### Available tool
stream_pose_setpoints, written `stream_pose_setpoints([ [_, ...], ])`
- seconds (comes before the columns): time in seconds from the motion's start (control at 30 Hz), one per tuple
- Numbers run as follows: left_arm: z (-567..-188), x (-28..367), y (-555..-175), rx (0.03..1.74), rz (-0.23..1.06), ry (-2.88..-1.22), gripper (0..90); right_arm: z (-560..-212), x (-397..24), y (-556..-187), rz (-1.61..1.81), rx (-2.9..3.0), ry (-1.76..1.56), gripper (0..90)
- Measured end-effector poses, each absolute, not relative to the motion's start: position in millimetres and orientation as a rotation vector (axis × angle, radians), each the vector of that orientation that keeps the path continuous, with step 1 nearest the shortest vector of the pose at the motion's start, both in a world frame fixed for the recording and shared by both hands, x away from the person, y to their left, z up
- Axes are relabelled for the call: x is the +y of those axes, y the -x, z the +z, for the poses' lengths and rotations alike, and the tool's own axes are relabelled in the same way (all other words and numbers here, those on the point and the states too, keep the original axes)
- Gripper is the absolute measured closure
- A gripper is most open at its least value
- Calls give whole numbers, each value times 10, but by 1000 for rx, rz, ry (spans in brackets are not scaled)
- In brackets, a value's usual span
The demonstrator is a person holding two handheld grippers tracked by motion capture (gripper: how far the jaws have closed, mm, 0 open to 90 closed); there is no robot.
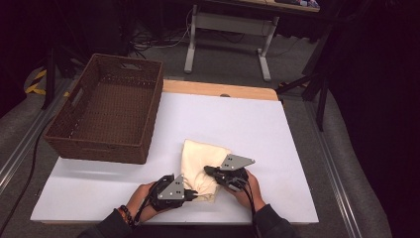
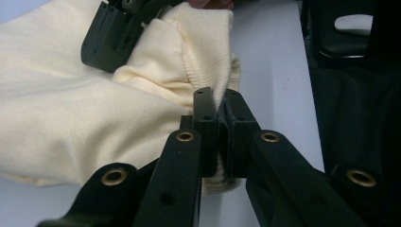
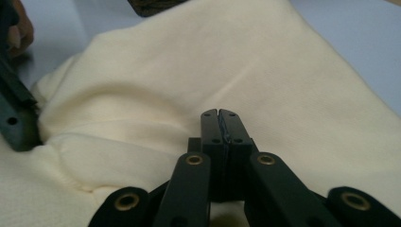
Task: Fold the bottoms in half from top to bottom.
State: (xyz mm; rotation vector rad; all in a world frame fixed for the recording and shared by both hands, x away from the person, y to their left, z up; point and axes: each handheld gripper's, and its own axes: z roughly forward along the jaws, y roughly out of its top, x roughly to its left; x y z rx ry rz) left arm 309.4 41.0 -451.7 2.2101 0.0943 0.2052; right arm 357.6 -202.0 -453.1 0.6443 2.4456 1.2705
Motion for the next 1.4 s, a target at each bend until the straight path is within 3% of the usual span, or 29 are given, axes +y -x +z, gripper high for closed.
stream_pose_setpoints([
  [0.8,-4543,383,-3096,80,204,-2209,859,-4439,-2538,-3769,1102,2222,-993,895],
  [1.1,-4542,386,-3090,85,201,-2215,858,-4136,-2427,-3415,1368,2213,-784,874],
  [1.4,-4516,394,-3079,78,194,-2216,853,-4335,-2049,-3081,1379,2418,-620,877],
])
